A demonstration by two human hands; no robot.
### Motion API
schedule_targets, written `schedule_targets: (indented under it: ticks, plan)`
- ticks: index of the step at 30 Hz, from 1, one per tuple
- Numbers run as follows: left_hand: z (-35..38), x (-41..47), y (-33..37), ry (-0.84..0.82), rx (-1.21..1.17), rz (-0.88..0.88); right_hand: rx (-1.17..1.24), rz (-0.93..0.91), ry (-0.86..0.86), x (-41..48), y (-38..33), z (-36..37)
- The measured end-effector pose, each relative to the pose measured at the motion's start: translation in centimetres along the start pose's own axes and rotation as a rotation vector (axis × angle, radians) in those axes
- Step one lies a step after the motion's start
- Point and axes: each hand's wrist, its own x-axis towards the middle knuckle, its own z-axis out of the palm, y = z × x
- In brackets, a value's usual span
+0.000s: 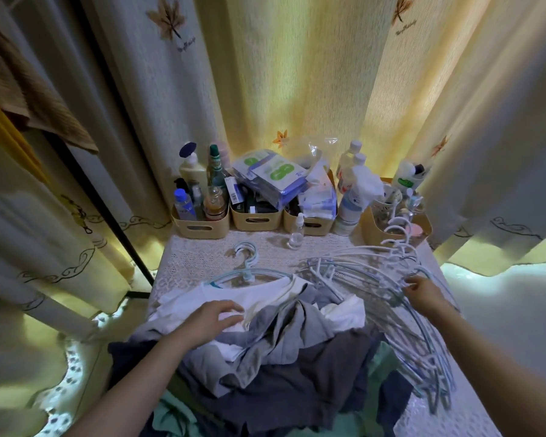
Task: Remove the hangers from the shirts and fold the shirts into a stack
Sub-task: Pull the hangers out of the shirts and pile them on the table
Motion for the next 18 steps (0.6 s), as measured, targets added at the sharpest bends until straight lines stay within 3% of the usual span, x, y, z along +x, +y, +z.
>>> schedule_targets:
  ticks: [4, 7, 9, 11, 15, 18]
  plan:
    - [0.3, 0.8, -1.2, 0.474, 0.320, -0.078, 0.042, 0.071, 0.066, -0.5, -2.1, 0.2]
    - [0.1, 1.7, -1.6, 0.496, 0.318, -0.280, 0.183, 0.041, 0.235, -1.5, -4.9, 0.9]
    - [0.1, 2.1, -1.6, 0.478, 0.341, -0.313, 0.234, -0.067, 0.301, -2.5, -7.1, 2.0]
    - [-0.4, 2.3, -1.7, 0.481, 0.367, -0.310, 0.225, -0.210, 0.222, -3.5, -9.4, 3.9]
    - [-2.3, 2.3, -2.0, 0.438, 0.434, -0.363, 0.081, -0.476, -0.102, -4.8, -13.5, 7.5]
    - [-3.3, 2.1, -2.6, 0.335, 0.367, -0.381, -0.037, -0.459, -0.314, -4.8, -14.9, 9.2]
